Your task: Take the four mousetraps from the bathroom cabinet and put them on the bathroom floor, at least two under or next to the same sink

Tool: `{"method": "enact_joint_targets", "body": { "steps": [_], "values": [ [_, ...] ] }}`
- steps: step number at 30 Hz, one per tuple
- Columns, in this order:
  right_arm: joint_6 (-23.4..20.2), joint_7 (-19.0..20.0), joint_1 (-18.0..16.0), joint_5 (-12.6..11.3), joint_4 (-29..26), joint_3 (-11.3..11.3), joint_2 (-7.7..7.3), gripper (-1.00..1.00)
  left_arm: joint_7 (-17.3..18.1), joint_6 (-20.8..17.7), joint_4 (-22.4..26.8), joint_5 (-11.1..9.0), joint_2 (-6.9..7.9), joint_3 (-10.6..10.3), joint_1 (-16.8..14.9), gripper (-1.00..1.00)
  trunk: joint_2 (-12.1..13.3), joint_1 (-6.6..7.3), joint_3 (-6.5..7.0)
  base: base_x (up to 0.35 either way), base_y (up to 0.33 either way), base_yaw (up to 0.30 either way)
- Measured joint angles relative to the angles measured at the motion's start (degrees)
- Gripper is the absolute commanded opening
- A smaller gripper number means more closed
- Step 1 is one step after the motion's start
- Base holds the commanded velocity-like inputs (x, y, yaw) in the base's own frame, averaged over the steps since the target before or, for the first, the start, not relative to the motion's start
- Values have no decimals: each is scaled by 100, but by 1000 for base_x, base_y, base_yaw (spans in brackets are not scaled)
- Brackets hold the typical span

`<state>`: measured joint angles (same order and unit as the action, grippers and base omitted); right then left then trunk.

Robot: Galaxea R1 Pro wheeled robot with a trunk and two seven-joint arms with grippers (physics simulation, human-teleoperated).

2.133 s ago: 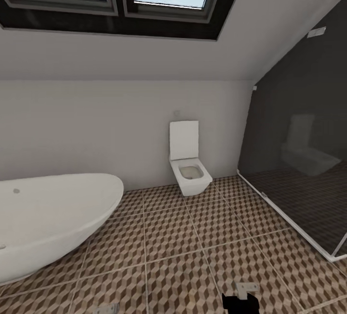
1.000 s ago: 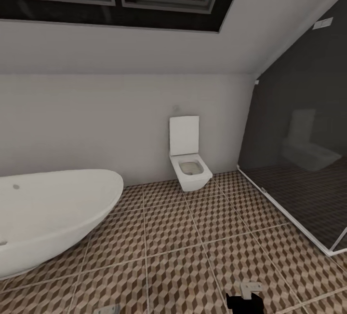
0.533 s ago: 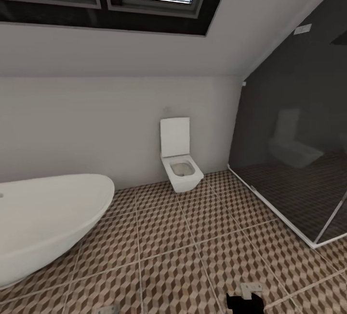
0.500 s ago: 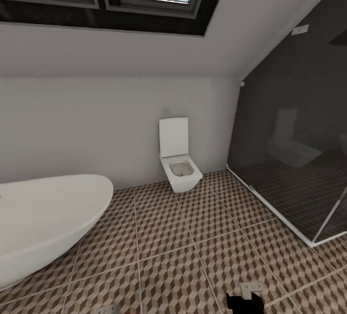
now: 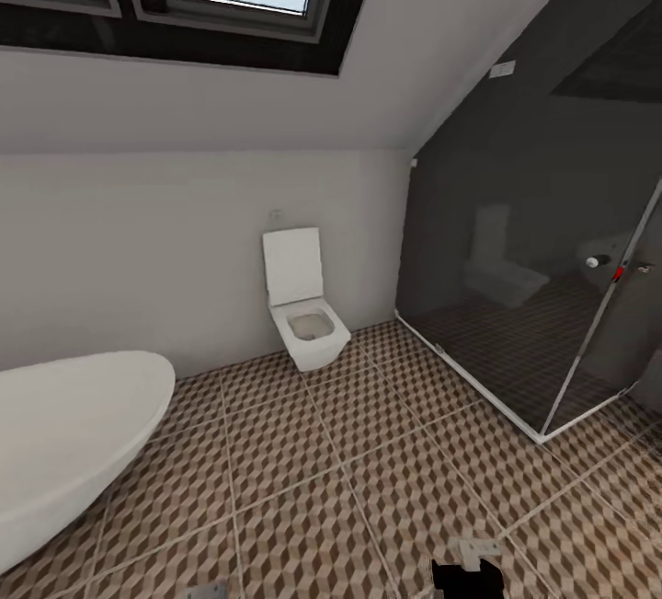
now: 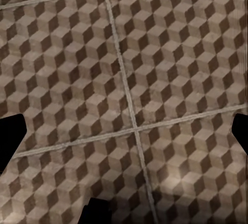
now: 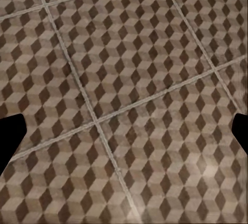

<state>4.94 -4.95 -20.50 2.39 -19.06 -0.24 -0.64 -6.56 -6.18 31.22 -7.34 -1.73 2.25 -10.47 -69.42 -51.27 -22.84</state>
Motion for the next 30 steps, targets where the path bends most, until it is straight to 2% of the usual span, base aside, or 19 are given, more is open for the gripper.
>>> {"method": "enact_joint_targets", "body": {
  "steps": [30],
  "values": [
    [-1, -2, 1, -8, 0, -8, 0, 100, 0, 0, 0, 2, 0, -8, 0, 100, 1204, 659, 539, 0, 0, -300]
  ]
}}
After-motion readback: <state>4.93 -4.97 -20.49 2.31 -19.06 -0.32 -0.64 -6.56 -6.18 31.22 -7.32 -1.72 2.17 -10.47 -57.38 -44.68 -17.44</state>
